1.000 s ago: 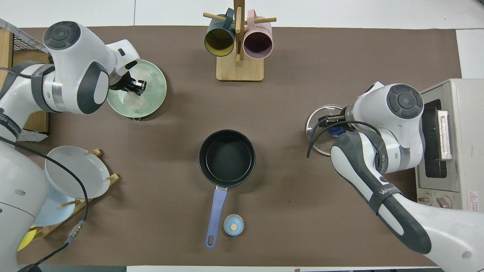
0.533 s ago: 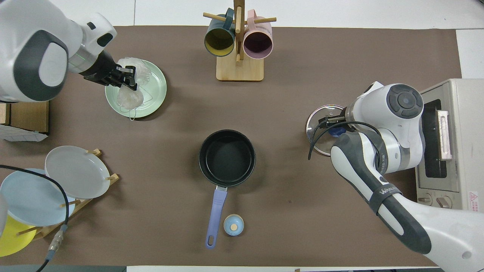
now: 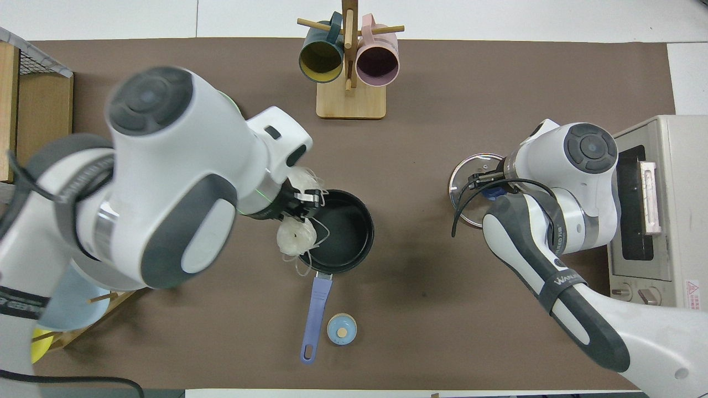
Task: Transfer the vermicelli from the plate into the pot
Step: 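Carry the vermicelli with the left gripper over the black saucepan, then lower the vermicelli into the saucepan while the right gripper approaches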
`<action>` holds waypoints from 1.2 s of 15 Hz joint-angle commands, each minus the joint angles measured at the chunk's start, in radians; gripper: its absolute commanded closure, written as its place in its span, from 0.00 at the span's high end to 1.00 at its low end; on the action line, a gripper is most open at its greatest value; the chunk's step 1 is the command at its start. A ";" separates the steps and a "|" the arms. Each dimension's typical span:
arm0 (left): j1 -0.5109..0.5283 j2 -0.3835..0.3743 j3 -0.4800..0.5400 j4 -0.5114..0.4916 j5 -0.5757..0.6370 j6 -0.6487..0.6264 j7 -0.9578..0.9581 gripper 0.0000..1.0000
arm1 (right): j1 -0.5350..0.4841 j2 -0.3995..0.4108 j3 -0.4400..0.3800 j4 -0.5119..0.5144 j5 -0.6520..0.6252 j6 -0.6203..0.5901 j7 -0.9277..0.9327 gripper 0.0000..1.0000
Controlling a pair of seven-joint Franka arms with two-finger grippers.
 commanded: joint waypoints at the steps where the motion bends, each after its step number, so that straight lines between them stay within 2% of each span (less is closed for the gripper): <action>1: -0.083 -0.053 0.022 -0.233 -0.027 0.224 -0.037 0.00 | -0.003 -0.014 0.001 -0.009 0.009 -0.016 -0.030 0.67; 4: -0.115 0.002 0.022 -0.291 -0.027 0.364 -0.044 0.00 | -0.003 -0.012 0.001 -0.007 0.009 -0.016 -0.030 0.66; 5: -0.123 0.020 0.022 -0.303 -0.027 0.396 -0.044 0.00 | -0.003 -0.012 0.001 -0.006 0.009 -0.017 -0.030 0.63; 11: -0.135 0.115 0.025 -0.307 -0.019 0.522 -0.020 0.00 | -0.003 -0.011 0.010 0.071 0.008 -0.121 -0.028 0.58; 14: -0.135 0.126 0.025 -0.298 -0.008 0.526 0.006 0.00 | -0.003 -0.023 0.016 0.129 0.008 -0.212 -0.028 0.56; 15: -0.135 0.125 0.027 -0.296 0.013 0.524 0.005 0.47 | -0.003 -0.029 0.018 0.161 0.009 -0.258 -0.028 0.56; 16: -0.129 0.110 0.028 -0.293 0.022 0.506 0.006 0.99 | -0.003 -0.035 0.027 0.189 0.012 -0.296 -0.024 0.56; 18: -0.104 0.065 0.043 -0.218 0.025 0.355 0.008 1.00 | -0.003 -0.045 0.036 0.227 0.044 -0.338 -0.018 0.56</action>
